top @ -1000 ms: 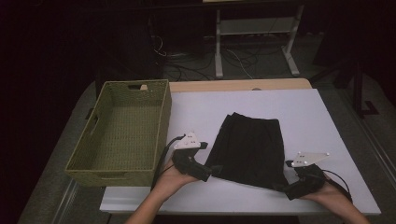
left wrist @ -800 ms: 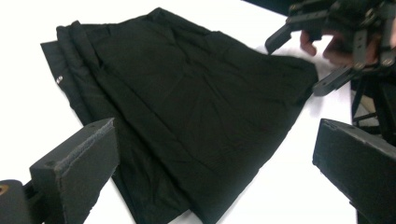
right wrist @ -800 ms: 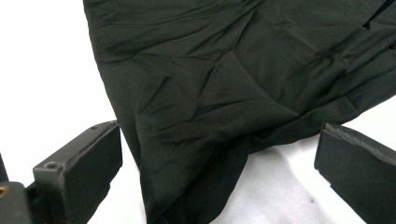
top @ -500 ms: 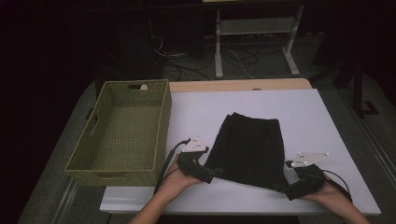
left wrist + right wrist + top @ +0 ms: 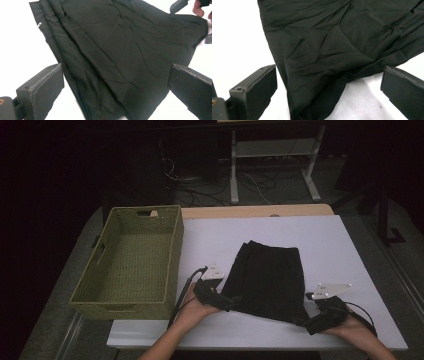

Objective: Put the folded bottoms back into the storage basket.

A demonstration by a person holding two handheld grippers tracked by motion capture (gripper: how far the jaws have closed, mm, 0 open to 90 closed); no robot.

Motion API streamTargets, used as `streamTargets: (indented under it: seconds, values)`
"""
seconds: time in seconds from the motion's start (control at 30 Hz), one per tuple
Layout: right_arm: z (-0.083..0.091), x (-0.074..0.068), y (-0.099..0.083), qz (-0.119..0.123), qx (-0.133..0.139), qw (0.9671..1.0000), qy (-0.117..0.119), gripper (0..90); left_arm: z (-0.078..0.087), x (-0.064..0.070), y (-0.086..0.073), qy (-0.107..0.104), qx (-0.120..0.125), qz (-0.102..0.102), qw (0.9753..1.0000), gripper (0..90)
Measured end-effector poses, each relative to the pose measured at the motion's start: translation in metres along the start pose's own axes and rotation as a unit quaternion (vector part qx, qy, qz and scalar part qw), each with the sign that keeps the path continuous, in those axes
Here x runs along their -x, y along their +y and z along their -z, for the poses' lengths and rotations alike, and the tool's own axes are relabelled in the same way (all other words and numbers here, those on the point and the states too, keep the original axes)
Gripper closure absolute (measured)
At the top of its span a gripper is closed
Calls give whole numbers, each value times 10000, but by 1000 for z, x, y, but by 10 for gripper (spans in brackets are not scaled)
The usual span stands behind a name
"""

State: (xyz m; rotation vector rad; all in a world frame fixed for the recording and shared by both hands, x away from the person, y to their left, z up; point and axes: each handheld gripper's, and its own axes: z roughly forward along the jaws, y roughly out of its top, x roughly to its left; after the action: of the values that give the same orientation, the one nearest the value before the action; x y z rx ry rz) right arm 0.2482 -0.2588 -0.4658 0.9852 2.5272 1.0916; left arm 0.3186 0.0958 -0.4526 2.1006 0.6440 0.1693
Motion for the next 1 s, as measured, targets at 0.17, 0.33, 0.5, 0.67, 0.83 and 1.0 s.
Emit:
streamTargets:
  seconds: [0.17, 0.33, 0.5, 0.67, 0.83, 1.0]
  values:
    - [-1, 0, 0, -8, -17, 10000, 14, 7, -4, -6, 3, 13, 24, 56, 10000, 8]
    - [-2, 0, 0, -8, -18, 10000, 15, 7, -8, -11, 6, -12, 25, 75, 10000, 9]
    - [-2, 1, 0, -11, -27, 10000, 12, 7, -13, -15, 10, -32, 16, 95, 9999, 11]
    - [-2, 1, 0, -12, -24, 10000, 10, 7, -15, -17, 15, -33, 32, 90, 9999, 11]
    - [-1, 1, -1, -8, -24, 10000, 3, 7, -18, -21, 20, -18, 107, 91, 9999, 27]
    - [-1, 1, -1, -9, -18, 10000, 8, 7, -21, -24, 24, -26, 113, 126, 9999, 55]
